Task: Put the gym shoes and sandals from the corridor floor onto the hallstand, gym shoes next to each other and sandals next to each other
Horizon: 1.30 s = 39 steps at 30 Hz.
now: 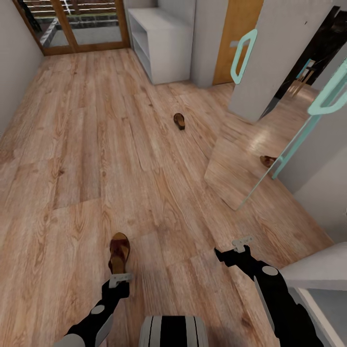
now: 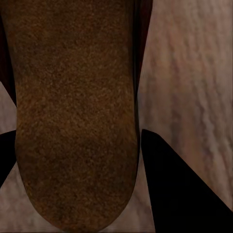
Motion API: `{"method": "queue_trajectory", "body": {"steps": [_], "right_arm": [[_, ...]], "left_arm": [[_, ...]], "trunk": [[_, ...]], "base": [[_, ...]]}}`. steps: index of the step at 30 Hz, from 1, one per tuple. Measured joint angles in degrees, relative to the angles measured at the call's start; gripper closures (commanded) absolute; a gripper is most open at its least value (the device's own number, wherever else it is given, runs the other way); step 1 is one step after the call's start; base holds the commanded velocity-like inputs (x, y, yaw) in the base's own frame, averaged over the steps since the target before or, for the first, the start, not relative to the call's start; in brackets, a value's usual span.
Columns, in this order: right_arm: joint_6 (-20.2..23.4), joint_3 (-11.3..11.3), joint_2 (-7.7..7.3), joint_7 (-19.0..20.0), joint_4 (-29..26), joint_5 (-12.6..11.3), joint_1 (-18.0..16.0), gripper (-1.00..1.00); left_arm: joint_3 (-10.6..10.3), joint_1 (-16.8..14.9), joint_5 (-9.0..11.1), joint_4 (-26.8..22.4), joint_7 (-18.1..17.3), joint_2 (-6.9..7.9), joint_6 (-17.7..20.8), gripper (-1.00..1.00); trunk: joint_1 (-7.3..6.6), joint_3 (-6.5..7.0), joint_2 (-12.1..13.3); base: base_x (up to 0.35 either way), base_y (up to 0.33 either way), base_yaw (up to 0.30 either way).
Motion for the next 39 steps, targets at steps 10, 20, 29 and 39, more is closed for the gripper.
{"method": "queue_trajectory", "body": {"steps": [10, 20, 29, 39], "right_arm": [[-0.1, -0.1, -0.60, -0.1, 1.0, 0.5, 0.1, -1.00], [-0.7, -0.1, -1.11, -0.1, 1.3, 3.7, 0.4, -1.00], [-4.4, -0.2, -0.86, -0.1, 3.1, 3.7, 4.5, -1.00], [-22.6, -0.6, -0.29, -1.4, 19.8, 3.2, 7.0, -1.00]], "left_arm": [[-0.3, 1.5, -0.2, 0.0, 0.3, 0.81, 0.1, 1.00], [-0.1, 4.6, 0.1, 0.1, 0.4, 2.71, -0.1, 1.00], [0.1, 7.2, 0.4, 0.4, 0.4, 2.95, -0.4, 1.00], [0.1, 8.1, 0.4, 0.9, 0.5, 2.90, -2.2, 1.00]], "trunk": [[-0.26, 2.29, 0.1], [-0.52, 5.29, 0.3], [-0.75, 8.09, 0.4], [-1.00, 11.21, 0.5]], "base": [[0.000, 0.000, 0.000], [0.000, 0.000, 0.000], [0.000, 0.000, 0.000], [0.000, 0.000, 0.000]]}}
